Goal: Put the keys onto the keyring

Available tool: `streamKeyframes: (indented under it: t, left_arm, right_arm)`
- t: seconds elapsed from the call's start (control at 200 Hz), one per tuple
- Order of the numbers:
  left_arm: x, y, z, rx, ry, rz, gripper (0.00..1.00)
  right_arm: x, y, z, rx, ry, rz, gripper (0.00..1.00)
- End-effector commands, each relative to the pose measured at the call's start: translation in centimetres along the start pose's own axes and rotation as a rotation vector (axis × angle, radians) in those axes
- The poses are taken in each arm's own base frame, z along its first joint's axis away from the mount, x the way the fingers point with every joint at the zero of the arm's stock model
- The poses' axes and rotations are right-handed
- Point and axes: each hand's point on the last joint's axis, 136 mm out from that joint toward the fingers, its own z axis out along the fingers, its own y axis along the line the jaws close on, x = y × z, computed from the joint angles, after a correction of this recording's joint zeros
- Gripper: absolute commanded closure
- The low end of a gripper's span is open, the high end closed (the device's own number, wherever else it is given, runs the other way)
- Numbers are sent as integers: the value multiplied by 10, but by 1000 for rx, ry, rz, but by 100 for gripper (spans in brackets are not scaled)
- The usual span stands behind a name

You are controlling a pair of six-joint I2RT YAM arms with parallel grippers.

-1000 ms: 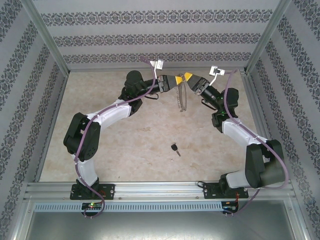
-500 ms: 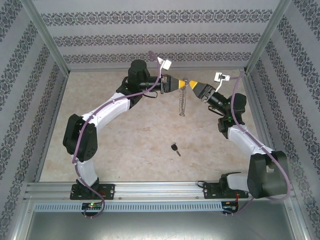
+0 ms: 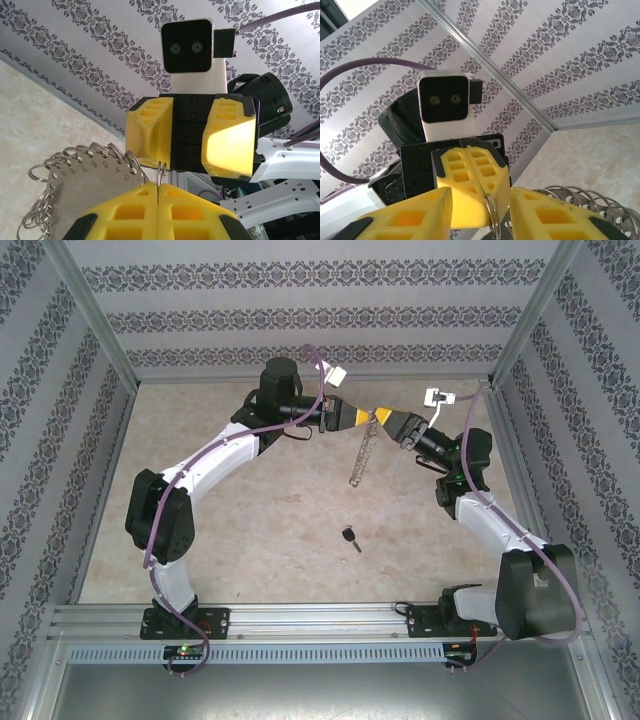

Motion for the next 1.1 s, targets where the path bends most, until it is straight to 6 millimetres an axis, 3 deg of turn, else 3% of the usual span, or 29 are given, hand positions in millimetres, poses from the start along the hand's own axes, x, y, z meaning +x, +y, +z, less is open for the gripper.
streamKeyframes:
  t: [0.0,0.19,0.405,0.495,0.585,0.675,0.764,0.869,0.954,1.099]
  left_arm:
    - [-21,-33,-9,41,-29,103,100]
    - [-23,-34,-9,38,-34,105,100]
    - [-24,-34,-10,37,-41,104,100]
    - [-23,-33,-10,33,-44,104,100]
    - [-24,-34,-10,35,-46,105,100]
    - [-26,-34,-10,36,-51,105,100]
    - [-26,-35,-10,39,-53,106,100]
    - [-27,-35,-10,38,-54,106,100]
    - [-26,-35,-10,37,-54,103,100]
    - [-29,-31,-11,9,-74,91,100]
  right_arm:
    - [3,11,4,-43,23,-34,66]
    - [8,9,6,-42,35,-27,69]
    - [11,5,5,-34,38,-22,88]
    - [12,4,5,-30,39,-21,92]
    - [12,3,5,-28,38,-20,92]
    - [12,3,6,-31,40,-20,83]
    - [12,4,7,-33,41,-22,81]
    - [12,4,7,-34,44,-21,86]
    - [13,4,6,-34,45,-22,100]
    - [10,0,5,-21,28,-25,100]
